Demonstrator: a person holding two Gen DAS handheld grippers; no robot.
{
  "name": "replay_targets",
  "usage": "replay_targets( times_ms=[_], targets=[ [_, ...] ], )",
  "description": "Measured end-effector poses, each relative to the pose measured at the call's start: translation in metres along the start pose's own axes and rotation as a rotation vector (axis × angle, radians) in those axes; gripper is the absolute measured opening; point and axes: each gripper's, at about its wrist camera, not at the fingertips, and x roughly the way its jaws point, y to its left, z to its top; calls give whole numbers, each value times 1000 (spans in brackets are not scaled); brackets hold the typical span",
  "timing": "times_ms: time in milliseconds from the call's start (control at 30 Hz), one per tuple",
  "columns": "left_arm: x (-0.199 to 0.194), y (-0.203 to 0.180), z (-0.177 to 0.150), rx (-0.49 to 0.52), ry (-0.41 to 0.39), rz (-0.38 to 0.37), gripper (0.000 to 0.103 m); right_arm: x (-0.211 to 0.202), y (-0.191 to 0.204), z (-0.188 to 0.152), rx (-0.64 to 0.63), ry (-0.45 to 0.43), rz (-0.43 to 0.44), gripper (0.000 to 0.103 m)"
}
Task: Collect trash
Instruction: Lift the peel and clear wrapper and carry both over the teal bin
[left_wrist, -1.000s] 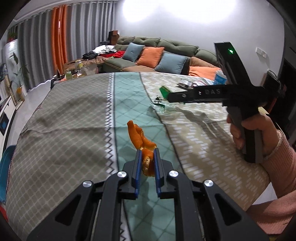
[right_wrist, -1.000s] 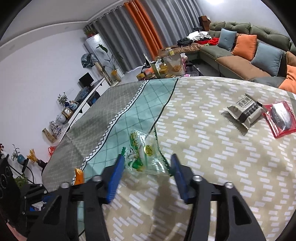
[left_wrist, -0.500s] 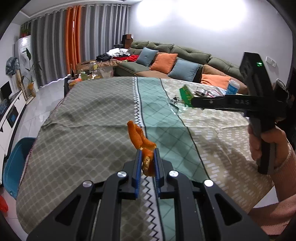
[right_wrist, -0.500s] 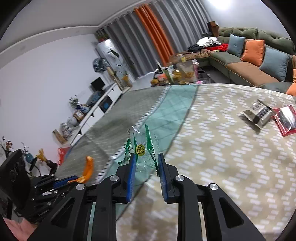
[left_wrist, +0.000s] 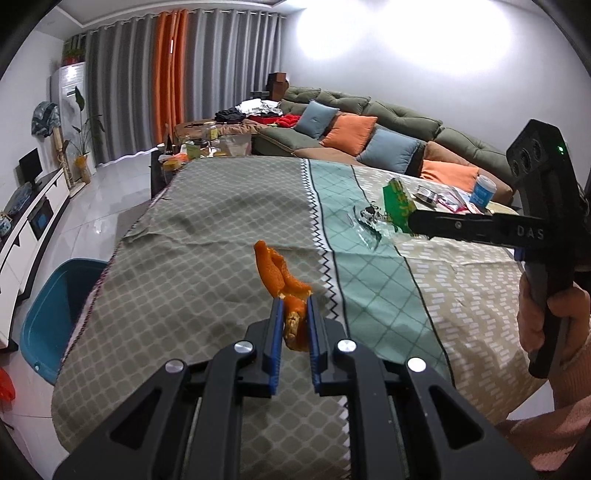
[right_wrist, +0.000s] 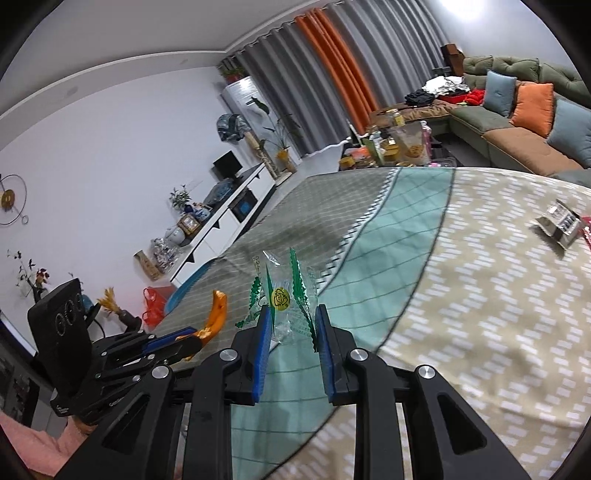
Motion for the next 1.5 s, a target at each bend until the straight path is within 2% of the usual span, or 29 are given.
replay_targets(
  times_ms=[367, 1500],
  targets=[
    [-14, 22, -3, -45, -21, 43, 14, 17, 20, -3, -26, 29, 46, 24],
    [-38, 67, -7, -121, -47, 126, 14, 53, 59, -1, -72, 80, 107, 24]
  ],
)
